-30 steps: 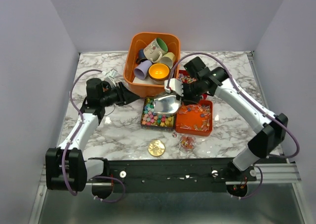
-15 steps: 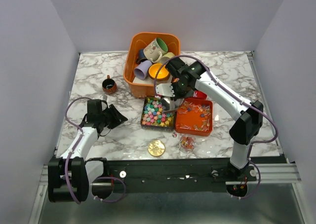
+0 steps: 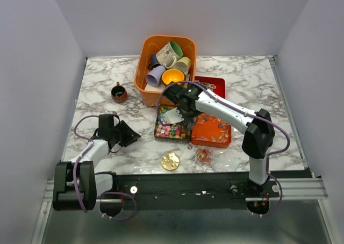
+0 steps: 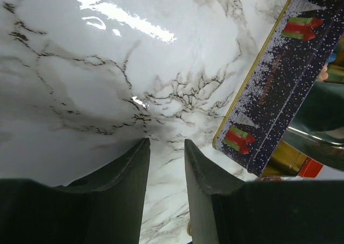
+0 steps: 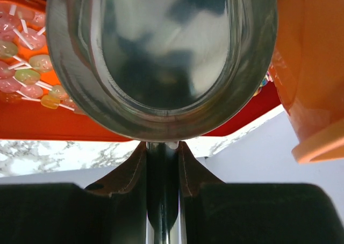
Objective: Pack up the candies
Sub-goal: Scoop the fake candies from the storage box, then place the fake candies in the packing bottle.
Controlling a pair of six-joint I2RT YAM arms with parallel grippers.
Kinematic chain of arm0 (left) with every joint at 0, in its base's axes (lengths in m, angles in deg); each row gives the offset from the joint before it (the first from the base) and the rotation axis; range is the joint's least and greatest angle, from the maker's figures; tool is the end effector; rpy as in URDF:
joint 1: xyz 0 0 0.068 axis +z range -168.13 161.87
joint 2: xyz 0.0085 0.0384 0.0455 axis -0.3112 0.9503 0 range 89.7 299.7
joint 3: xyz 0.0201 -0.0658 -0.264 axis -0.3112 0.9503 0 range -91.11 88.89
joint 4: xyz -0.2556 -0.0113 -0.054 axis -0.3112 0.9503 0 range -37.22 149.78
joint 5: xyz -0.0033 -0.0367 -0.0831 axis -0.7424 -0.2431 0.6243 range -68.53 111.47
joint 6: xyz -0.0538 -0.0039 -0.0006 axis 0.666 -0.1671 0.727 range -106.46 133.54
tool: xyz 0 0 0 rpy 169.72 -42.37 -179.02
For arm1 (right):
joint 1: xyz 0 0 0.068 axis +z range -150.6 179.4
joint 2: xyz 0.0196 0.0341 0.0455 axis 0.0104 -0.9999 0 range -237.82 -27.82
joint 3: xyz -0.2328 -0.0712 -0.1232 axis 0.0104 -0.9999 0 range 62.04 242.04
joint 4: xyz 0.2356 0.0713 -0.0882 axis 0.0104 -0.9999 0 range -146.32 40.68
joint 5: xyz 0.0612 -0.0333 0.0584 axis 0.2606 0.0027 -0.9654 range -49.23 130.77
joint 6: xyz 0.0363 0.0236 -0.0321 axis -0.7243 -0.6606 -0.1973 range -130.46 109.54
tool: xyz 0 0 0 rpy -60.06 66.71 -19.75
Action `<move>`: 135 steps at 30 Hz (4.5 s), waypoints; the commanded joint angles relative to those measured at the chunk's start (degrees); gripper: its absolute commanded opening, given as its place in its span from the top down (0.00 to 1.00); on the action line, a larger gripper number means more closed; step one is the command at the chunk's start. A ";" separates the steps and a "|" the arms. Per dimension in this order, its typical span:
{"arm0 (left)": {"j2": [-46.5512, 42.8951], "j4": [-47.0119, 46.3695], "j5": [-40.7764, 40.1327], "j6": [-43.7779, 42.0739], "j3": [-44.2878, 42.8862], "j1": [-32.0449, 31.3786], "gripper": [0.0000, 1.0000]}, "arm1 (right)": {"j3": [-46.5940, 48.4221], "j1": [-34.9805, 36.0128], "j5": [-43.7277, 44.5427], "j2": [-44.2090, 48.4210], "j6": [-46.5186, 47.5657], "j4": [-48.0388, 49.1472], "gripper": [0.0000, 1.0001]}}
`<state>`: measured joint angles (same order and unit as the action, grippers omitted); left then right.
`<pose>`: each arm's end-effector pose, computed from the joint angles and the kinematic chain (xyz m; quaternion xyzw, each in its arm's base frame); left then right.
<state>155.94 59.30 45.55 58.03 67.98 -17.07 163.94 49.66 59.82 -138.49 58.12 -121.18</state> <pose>0.1946 -0.0109 0.1393 -0.2950 0.8786 -0.3014 0.2240 0.2531 0.2863 0.2763 -0.8393 0.5117 -0.1756 0.0533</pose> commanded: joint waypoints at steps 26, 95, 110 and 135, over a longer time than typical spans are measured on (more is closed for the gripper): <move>8.20 -12.50 3.34 2.70 0.16 -12.31 0.57 | 7.25 1.77 -16.49 -14.13 -14.87 -6.37 0.99; 10.05 2.45 15.65 -13.38 -19.35 0.17 0.58 | -46.27 -30.74 -60.01 42.27 -13.13 33.64 0.99; 10.14 -2.66 15.91 -11.00 -18.29 0.17 0.58 | -55.15 -41.47 -50.43 61.01 10.70 5.68 0.99; 9.88 -6.17 14.77 -9.16 -16.45 0.70 0.57 | -54.98 -41.38 -33.64 61.63 19.93 2.25 0.99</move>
<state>166.13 54.95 59.93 48.08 50.85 -16.96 106.70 8.40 22.71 -76.81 76.76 -118.16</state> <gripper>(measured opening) 0.427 0.284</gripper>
